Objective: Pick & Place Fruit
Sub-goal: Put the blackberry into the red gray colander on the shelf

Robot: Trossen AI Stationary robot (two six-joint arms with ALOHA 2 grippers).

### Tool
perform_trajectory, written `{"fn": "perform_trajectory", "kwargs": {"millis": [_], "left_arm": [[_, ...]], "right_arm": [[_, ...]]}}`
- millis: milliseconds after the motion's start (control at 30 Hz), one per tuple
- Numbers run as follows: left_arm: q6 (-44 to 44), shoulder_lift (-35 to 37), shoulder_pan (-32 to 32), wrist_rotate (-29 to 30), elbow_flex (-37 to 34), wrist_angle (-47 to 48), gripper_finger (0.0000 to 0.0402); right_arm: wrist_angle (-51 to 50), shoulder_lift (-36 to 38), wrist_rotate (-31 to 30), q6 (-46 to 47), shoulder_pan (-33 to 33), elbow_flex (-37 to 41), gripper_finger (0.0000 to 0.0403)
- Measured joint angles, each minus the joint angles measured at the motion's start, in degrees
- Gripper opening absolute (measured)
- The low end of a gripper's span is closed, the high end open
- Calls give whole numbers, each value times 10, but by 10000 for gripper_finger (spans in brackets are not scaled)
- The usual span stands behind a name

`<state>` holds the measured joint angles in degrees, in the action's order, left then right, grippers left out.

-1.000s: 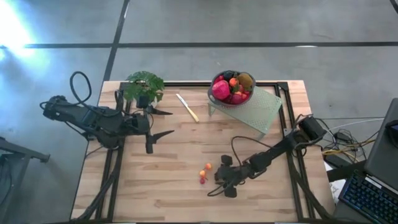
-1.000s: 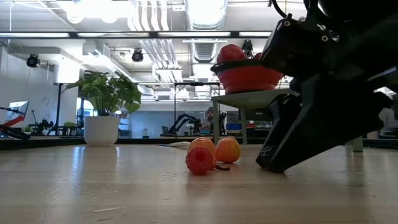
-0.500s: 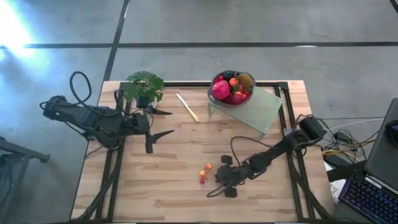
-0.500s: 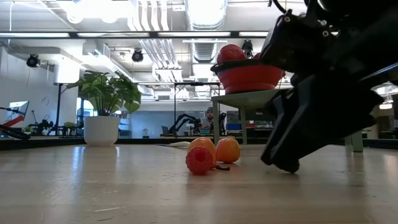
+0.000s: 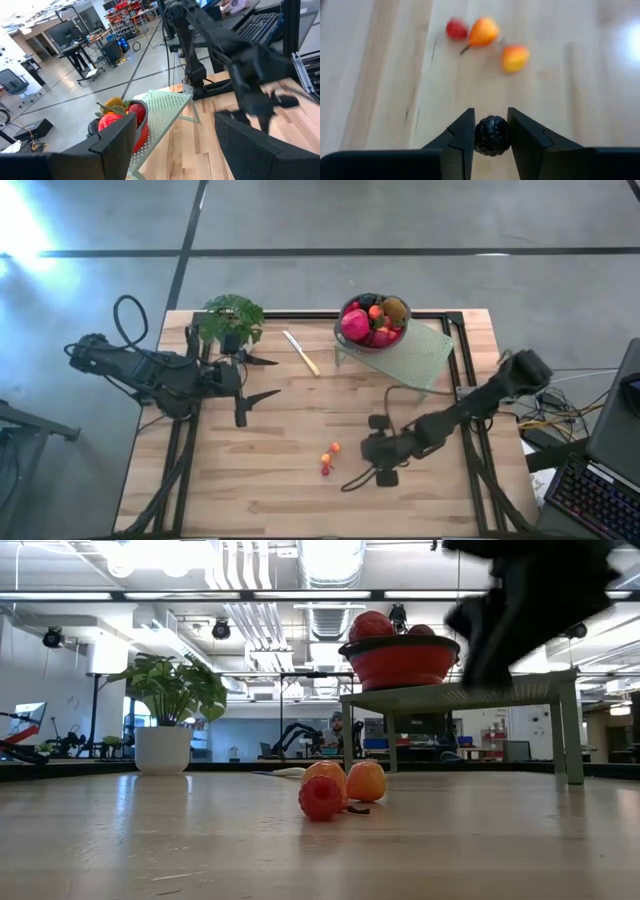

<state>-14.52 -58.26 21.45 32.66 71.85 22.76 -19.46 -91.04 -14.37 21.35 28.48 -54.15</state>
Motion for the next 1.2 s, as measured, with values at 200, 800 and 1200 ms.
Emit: {"fn": "perform_trajectory", "kwargs": {"millis": [200,800,1200], "left_arm": [[0,-4,0,0,0,1,273],[2,-12,0,0,0,0,273],[2,-17,0,0,0,0,273]], "right_arm": [[-93,123,-79,-32,-17,-11,99],[-176,360,-144,-173,-292,-16,99],[-143,355,-60,-195,-446,-9,104]]}}
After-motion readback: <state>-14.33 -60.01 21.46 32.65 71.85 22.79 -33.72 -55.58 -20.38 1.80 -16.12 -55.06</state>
